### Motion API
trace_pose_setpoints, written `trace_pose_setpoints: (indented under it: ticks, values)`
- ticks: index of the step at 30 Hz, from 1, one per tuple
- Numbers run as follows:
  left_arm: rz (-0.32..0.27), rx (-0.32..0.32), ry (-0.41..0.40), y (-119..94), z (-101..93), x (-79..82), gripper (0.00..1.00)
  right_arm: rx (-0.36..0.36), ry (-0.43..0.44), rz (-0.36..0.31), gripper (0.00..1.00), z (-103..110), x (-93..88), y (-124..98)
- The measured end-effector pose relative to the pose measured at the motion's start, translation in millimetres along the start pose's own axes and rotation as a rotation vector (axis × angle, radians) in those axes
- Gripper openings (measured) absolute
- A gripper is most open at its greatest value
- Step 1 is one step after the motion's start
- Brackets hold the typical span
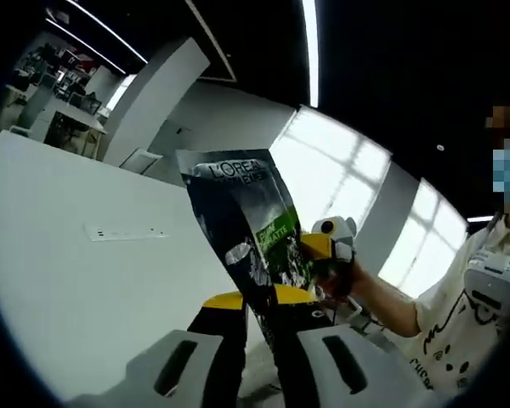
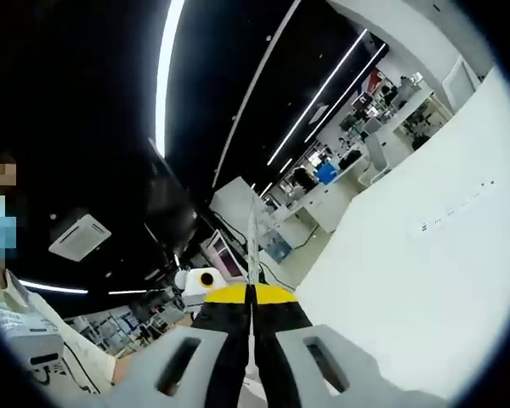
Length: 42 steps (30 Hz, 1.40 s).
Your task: Arrange the skincare products in the storage area until every visible bottle or jar stands upright without overlapping.
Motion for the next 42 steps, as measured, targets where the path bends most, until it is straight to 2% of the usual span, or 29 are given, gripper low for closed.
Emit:
trace_pose_setpoints:
  ticks: [5,10,14,17,21,23,25,27,29,33,37,40,42]
  values:
    - [0.026,0.033,0.031,-11,-14.2,-1.7,0.0,-0.044,-0.034,0.047,0.01,4,-9.0,-2]
    - [0.019,0.059,0.021,-26,-32.2,0.9,0.0,-0.047,-0.084,0.075,0.01,19,-11.9,-3]
    - [0.03,0.089,0.052,-36,-48.5,-0.6,0.0,-0.055,-0.125,0.106,0.01,30,-16.8,-2]
    - [0.026,0.112,0.068,-45,-60.6,-3.9,0.0,-0.103,-0.205,0.15,0.01,37,-24.2,-3]
    - [0.043,0.137,0.086,-55,-72.9,-11.3,0.0,-0.123,-0.284,0.204,0.02,50,-31.6,0]
    - [0.039,0.151,0.088,-60,-76.9,-15.1,0.0,-0.144,-0.313,0.221,0.07,52,-34.4,3]
    - [0.046,0.155,0.083,-66,-79.0,-20.5,0.0,-0.17,-0.369,0.253,0.1,54,-37.8,3]
    - [0.054,0.169,0.076,-71,-79.4,-26.3,0.0,-0.198,-0.408,0.256,0.11,56,-39.6,3]
    - [0.062,0.184,0.072,-77,-78.8,-33.2,0.0,-0.181,-0.397,0.268,0.12,59,-42.0,3]
    - [0.03,0.169,0.002,-91,-80.3,-49.3,0.0,-0.177,-0.433,0.286,0.12,70,-48.2,0]
    - [0.059,0.206,-0.036,-99,-75.1,-70.1,0.0,-0.143,-0.468,0.33,0.12,85,-61.5,-1]
    - [0.052,0.207,-0.078,-103,-71.9,-79.7,0.0,-0.151,-0.481,0.363,0.11,89,-71.7,-2]
    - [0.072,0.21,-0.108,-103,-68.6,-90.6,0.0,-0.148,-0.486,0.385,0.11,91,-79.5,-2]
Point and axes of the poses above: the point that each gripper's makers call its tool centre point, and the gripper's own axes: y roughly forward along the fingers, z roughly to its left, x roughly out of its top, the point moved 7 cm from there along -y, roughly backward along the fingers, and after that the axes turned 12 degrees about z, right-handed, at the moved point
